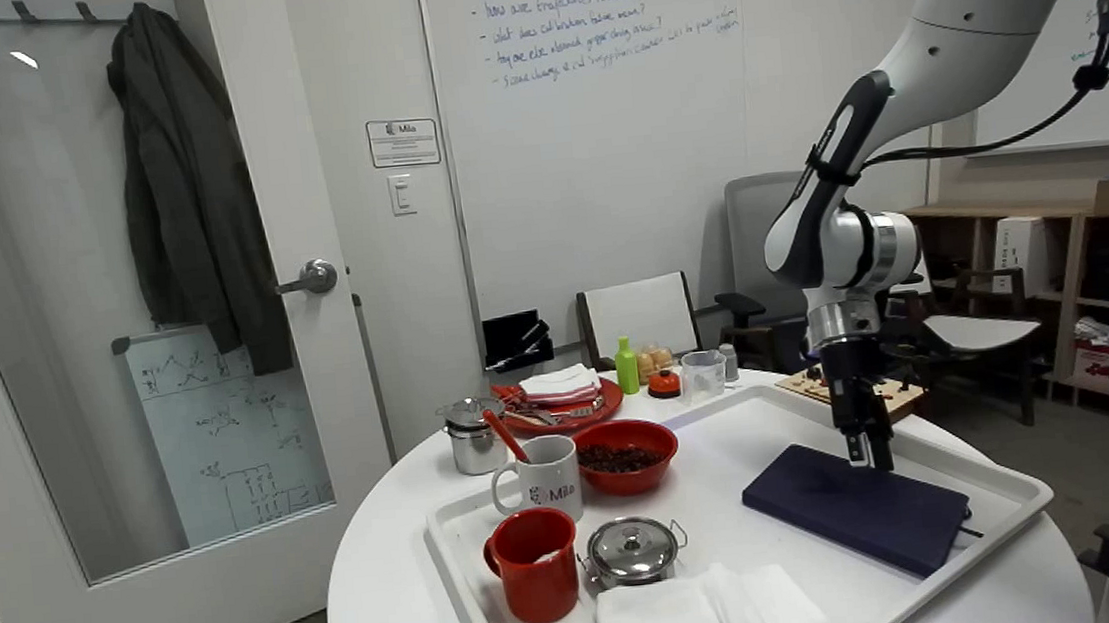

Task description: Open the blue book

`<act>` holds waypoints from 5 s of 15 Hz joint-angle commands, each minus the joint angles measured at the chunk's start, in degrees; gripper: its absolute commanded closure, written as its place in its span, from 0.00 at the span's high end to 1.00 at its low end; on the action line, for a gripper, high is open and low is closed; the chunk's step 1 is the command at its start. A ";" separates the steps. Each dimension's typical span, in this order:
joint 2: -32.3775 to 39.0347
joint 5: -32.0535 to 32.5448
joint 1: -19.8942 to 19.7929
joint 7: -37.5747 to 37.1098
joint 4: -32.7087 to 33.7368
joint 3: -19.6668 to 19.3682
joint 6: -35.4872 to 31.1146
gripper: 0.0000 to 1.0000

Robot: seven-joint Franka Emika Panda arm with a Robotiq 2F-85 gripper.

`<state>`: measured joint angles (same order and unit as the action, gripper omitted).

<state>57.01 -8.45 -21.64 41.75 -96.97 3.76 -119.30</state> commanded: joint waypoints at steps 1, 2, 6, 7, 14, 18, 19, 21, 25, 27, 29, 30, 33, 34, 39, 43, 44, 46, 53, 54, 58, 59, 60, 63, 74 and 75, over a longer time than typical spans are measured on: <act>-1.16 -0.14 0.71 -0.12 -0.70 0.26 0.08 1.00; -1.25 -0.16 0.78 -0.11 -0.80 0.33 0.02 1.00; -1.68 -0.15 1.05 0.07 -1.24 0.62 -0.18 1.00; -1.79 -0.16 1.10 0.11 -1.36 0.69 -0.28 1.00; -3.54 -0.08 1.61 0.44 -3.09 1.02 -1.20 1.00; -5.69 0.57 2.60 0.82 -5.10 1.14 -1.95 1.00; -6.40 0.93 3.03 1.02 -5.85 1.17 -2.30 1.00; -7.73 1.46 3.88 1.23 -7.28 1.19 -3.10 1.00; -10.75 2.65 5.62 1.74 -10.62 1.25 -5.00 1.00; -12.31 3.34 6.37 1.99 -12.41 1.28 -6.12 1.00; -13.80 4.04 7.08 2.20 -14.06 1.31 -7.08 1.00; -14.59 4.45 7.47 2.25 -14.89 1.32 -7.53 1.00; -16.65 5.96 8.62 2.44 -17.09 1.43 -8.70 1.00; -17.28 6.49 9.01 2.70 -17.73 1.54 -8.99 1.00; -18.75 8.99 10.83 5.89 -18.88 2.56 -8.13 1.00; -18.55 11.72 12.64 9.42 -18.11 3.46 -6.25 1.00; -18.60 12.43 13.18 10.08 -18.08 3.54 -5.99 1.00; -18.69 13.71 14.24 10.94 -18.06 3.64 -5.56 1.00; -19.81 17.46 17.08 12.99 -18.76 3.76 -3.83 1.00; -20.09 17.77 17.33 13.26 -18.94 3.79 -3.76 1.00; -20.67 18.88 18.04 15.04 -19.30 4.38 -3.02 1.00; -20.53 18.40 18.06 15.48 -19.19 4.67 -2.98 1.00; -20.11 17.76 18.24 15.24 -18.82 4.89 -2.95 1.00; -18.78 16.42 18.67 14.32 -17.57 5.68 -2.23 1.00; -12.20 8.98 20.01 -3.01 -13.39 5.90 -8.56 1.00; -11.87 8.74 19.98 -5.00 -13.32 6.02 -9.39 1.00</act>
<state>43.16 1.88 -2.67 41.82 -112.02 10.19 -126.77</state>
